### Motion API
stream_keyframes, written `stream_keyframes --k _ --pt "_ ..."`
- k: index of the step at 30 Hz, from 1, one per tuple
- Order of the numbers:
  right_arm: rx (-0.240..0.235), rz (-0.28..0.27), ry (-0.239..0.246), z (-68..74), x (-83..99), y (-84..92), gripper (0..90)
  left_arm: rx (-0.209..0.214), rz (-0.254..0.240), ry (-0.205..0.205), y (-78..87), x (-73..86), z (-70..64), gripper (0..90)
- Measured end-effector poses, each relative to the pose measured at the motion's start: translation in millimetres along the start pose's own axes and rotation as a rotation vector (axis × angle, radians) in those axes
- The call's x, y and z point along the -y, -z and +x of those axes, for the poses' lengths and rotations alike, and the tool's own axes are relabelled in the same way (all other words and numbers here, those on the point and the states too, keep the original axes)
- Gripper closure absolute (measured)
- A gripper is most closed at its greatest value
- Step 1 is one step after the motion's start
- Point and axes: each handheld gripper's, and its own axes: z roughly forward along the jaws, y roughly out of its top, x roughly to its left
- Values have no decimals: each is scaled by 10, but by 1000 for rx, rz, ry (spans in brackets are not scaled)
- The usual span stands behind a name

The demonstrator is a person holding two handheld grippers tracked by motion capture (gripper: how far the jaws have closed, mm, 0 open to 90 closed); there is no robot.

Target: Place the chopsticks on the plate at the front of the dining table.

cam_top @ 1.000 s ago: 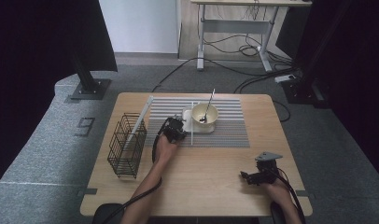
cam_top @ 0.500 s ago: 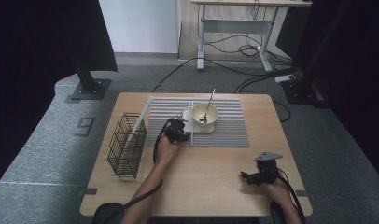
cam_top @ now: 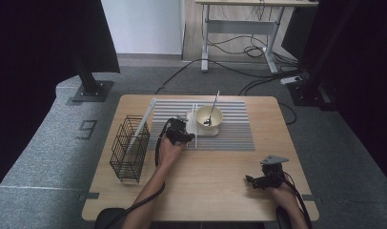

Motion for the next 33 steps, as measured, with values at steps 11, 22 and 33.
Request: stream_keyframes --k 11,22,33 --pt "0 -1 2 -1 0 0 0 24 2 -1 -100 8 -138 276" --pt "0 1 -2 1 0 1 0 -23 23 -57 -161 72 -265 441" --pt "0 1 -3 2 0 1 0 -14 26 -99 -193 66 -320 575"
